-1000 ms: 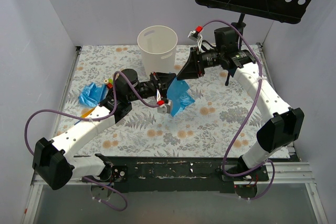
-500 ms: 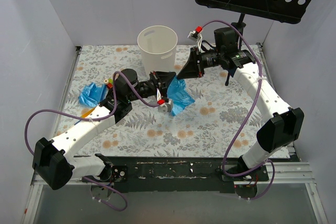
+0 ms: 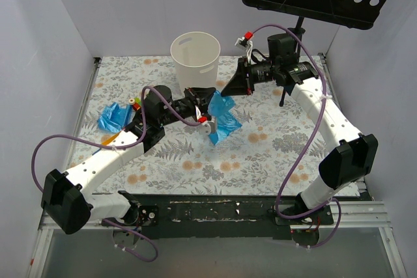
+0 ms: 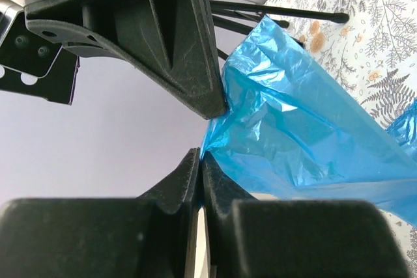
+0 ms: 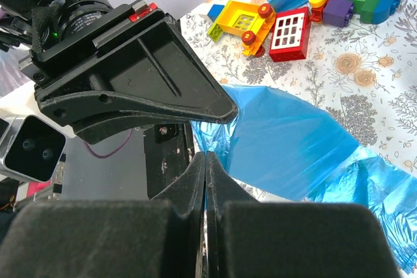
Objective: Put the trash bags into the trash bin
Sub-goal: Unfold the trash bag at the center of the board.
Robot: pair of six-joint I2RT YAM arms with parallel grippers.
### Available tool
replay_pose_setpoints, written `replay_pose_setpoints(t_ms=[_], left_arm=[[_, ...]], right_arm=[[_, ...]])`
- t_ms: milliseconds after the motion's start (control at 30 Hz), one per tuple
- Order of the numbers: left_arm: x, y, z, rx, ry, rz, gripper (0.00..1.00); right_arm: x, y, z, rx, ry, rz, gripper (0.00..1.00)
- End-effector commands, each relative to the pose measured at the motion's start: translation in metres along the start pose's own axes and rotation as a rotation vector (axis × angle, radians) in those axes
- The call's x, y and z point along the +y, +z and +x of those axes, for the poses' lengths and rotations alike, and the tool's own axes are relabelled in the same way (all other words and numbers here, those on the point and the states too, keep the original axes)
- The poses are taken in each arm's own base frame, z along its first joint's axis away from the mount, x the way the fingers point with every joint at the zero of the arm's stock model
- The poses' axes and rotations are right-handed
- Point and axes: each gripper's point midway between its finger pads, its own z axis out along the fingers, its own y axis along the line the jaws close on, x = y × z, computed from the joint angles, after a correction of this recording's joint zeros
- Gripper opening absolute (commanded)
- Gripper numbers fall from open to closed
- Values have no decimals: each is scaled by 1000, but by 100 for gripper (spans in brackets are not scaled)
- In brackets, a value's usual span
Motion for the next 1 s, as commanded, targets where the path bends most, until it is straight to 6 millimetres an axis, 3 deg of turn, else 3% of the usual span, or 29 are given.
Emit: replay_pose_setpoints(t_ms=[0,100,367,467,567,633,700,800,967], left_arm=[[18,-10,-6,12,-20,-62,8],[15,-13,-6,16,-31,-65,40],[24,-31,-11,48,-179,-128,53],[36,-44,-23,35,-370,-181,46],[35,-48,-40,5,-651,-146,23],[27,-42,-49,-10,-833,-95,22],[20,-32,-51,-7,-1020,-60,29],[16,-17,-46,5,-1099,-47,33],[10,-8,-47,-11,-1091,3,6]], right_arm=[[10,-8,-12,-28,-67,19,1],[5,-9,-16,-37,-85,46,1],[-2,-8,-19,-63,-104,84,1],[-3,-8,-18,-72,-84,95,1],[-7,-7,-15,-72,-64,100,1],[-8,-6,-13,-73,-58,100,1],[-11,-6,-15,-81,-54,111,1],[-12,-6,-16,-84,-46,115,1],[-18,-11,-23,-104,-36,139,1]])
